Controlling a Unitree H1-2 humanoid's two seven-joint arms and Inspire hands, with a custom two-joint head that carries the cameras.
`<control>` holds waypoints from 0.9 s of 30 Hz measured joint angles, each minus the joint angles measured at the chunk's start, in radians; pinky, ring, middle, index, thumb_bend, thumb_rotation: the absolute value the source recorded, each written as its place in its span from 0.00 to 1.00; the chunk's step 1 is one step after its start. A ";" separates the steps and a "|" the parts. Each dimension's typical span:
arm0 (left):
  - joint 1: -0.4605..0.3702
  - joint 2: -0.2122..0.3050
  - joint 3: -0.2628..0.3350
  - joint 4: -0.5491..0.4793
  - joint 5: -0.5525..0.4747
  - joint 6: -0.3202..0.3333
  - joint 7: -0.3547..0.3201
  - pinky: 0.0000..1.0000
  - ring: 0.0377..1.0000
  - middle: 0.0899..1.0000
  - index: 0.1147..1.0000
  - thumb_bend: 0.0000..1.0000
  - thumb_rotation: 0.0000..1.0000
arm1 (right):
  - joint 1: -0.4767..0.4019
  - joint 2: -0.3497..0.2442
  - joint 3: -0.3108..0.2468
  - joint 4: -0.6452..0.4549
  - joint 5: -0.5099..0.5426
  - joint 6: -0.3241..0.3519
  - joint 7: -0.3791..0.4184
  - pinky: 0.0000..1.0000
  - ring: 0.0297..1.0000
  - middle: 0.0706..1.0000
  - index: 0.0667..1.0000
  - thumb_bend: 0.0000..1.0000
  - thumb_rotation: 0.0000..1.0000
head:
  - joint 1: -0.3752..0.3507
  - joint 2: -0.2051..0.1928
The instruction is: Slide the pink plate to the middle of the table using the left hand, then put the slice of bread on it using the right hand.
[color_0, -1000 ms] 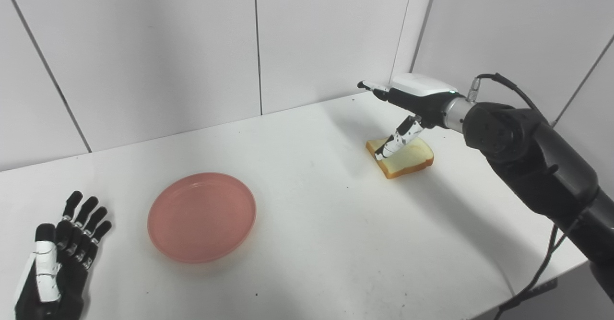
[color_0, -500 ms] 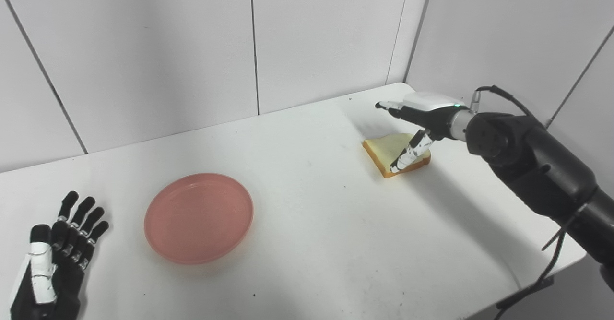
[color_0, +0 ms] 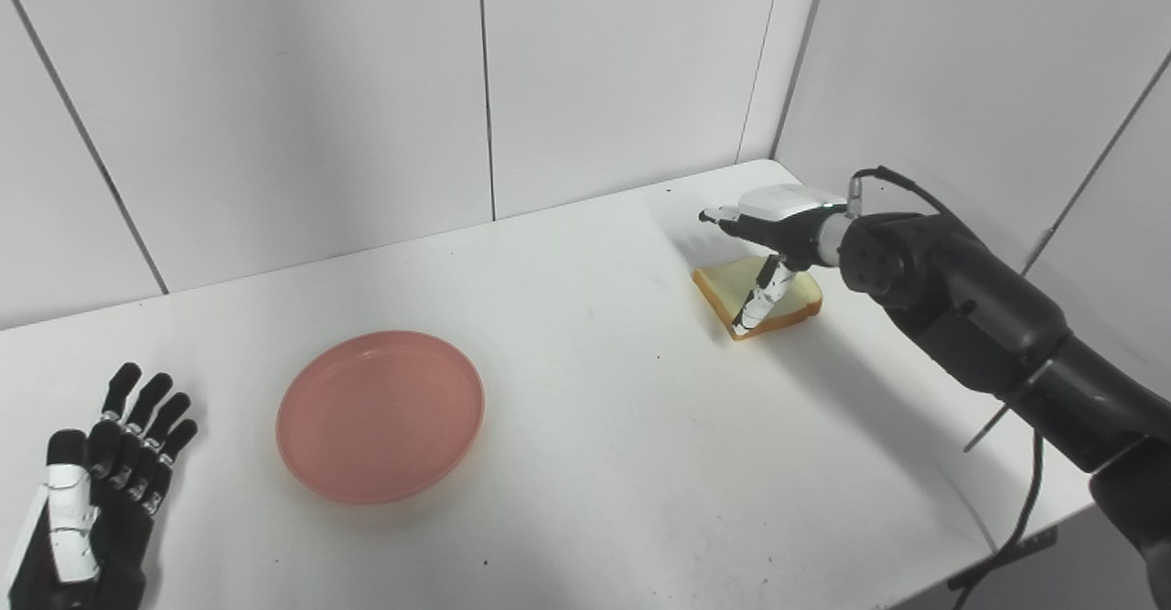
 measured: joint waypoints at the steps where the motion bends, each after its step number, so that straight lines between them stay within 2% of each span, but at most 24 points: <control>1: 0.000 0.000 0.001 0.000 0.000 0.000 0.000 0.96 0.96 0.97 0.97 0.78 1.00 | -0.002 0.002 0.003 0.004 -0.007 -0.003 0.000 0.94 1.00 1.00 1.00 1.00 0.34 | -0.002 0.000; 6: 0.000 0.000 0.004 0.000 0.000 0.000 0.000 0.97 0.96 0.98 0.97 0.78 1.00 | -0.032 0.008 0.008 0.052 -0.036 -0.049 -0.013 0.98 1.00 1.00 1.00 1.00 0.34 | -0.002 0.002; 8: 0.000 0.001 0.004 0.000 0.000 0.000 0.000 0.96 0.96 0.97 0.97 0.79 1.00 | -0.044 0.008 0.017 0.073 -0.049 -0.064 -0.014 0.95 1.00 1.00 1.00 1.00 0.39 | -0.002 0.002; 12: 0.001 0.001 0.005 -0.002 0.000 0.001 0.000 0.97 0.96 0.97 0.97 0.79 1.00 | -0.059 0.008 0.041 0.106 -0.063 -0.105 -0.010 0.93 1.00 1.00 1.00 1.00 0.41 | 0.000 0.005; 16: 0.001 0.003 0.011 -0.002 0.000 0.001 0.000 0.96 0.96 0.97 0.97 0.80 1.00 | -0.064 0.019 0.051 0.142 -0.081 -0.112 -0.008 0.93 1.00 1.00 1.00 1.00 0.40 | 0.000 0.006; 21: 0.006 0.005 0.015 -0.006 0.000 0.007 0.001 0.96 0.96 0.97 0.97 0.79 1.00 | -0.075 0.026 0.056 0.180 -0.086 -0.113 0.009 0.95 1.00 1.00 1.00 1.00 0.33 | 0.000 0.011; 27: 0.008 0.005 0.019 -0.006 0.000 0.017 0.001 0.95 0.96 0.97 0.97 0.80 1.00 | -0.098 0.025 0.060 0.209 -0.095 -0.113 0.029 0.94 1.00 1.00 1.00 1.00 0.34 | 0.003 0.014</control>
